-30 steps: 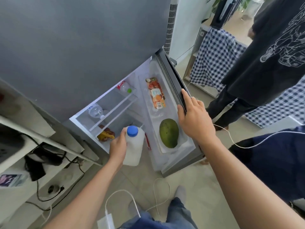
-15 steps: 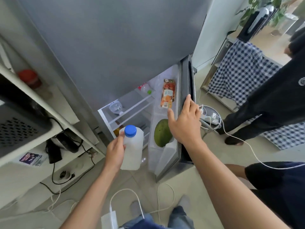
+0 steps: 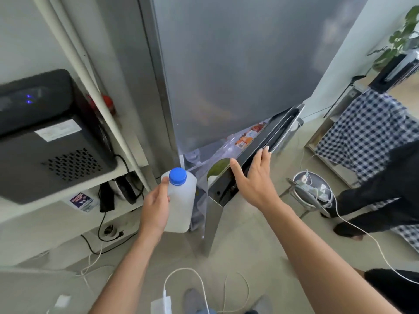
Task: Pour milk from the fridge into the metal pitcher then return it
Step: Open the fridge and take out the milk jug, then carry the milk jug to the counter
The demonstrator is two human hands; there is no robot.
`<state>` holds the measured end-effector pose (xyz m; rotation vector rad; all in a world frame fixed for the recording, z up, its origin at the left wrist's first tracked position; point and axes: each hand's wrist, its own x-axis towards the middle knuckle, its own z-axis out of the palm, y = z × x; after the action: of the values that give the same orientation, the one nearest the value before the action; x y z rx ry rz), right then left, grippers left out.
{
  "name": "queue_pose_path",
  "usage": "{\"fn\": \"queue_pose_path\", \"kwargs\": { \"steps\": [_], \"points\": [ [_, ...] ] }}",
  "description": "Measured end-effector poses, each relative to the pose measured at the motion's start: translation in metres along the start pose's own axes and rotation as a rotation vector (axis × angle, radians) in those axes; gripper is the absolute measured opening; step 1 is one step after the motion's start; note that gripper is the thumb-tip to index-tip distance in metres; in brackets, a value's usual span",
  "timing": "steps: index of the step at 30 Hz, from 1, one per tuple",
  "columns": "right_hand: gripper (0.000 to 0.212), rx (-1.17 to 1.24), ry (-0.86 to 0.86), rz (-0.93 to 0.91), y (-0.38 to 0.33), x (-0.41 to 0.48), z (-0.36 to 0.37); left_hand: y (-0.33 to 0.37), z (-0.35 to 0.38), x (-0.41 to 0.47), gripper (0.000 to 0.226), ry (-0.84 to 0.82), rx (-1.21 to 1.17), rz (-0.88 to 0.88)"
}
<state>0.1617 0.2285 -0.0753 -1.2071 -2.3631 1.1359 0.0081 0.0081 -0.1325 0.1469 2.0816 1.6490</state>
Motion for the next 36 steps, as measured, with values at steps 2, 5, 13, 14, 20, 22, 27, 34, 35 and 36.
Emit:
{"fn": "queue_pose_path", "kwargs": {
  "steps": [2,5,13,14,20,22,27,34,35,36],
  "points": [
    [0.106,0.038,-0.041,-0.034,-0.004,-0.002,0.006,0.004,-0.010,-0.003,0.069,0.035,0.025,0.019],
    [0.103,0.081,-0.158,-0.073,-0.013,-0.007,0.017,0.010,-0.026,-0.006,0.063,0.078,0.022,0.018],
    [0.098,-0.023,-0.439,-0.151,-0.031,0.000,0.045,0.015,-0.053,-0.009,0.077,0.093,-0.106,-0.026],
    [0.098,-0.036,-0.443,-0.161,-0.029,0.000,0.047,0.015,-0.055,-0.009,0.081,0.087,-0.117,-0.033],
    [0.105,-0.099,-0.439,-0.181,-0.035,-0.005,0.047,0.021,-0.056,-0.008,0.079,0.051,-0.141,-0.046],
    [0.116,-0.136,-0.514,-0.203,-0.044,-0.010,0.049,0.023,-0.053,-0.008,0.078,0.039,-0.149,-0.073],
    [0.130,-0.135,-0.647,-0.270,-0.055,-0.024,0.063,0.035,-0.042,-0.014,0.067,0.041,-0.170,-0.078],
    [0.107,0.019,-0.637,-0.365,-0.059,-0.028,0.063,0.054,-0.031,-0.043,0.055,0.068,-0.219,-0.079],
    [0.107,0.018,-0.643,-0.370,-0.058,-0.028,0.061,0.054,-0.030,-0.046,0.050,0.086,-0.227,-0.080],
    [0.106,0.014,-0.650,-0.378,-0.057,-0.028,0.058,0.058,-0.028,-0.053,0.044,0.113,-0.232,-0.077]
  ]
}}
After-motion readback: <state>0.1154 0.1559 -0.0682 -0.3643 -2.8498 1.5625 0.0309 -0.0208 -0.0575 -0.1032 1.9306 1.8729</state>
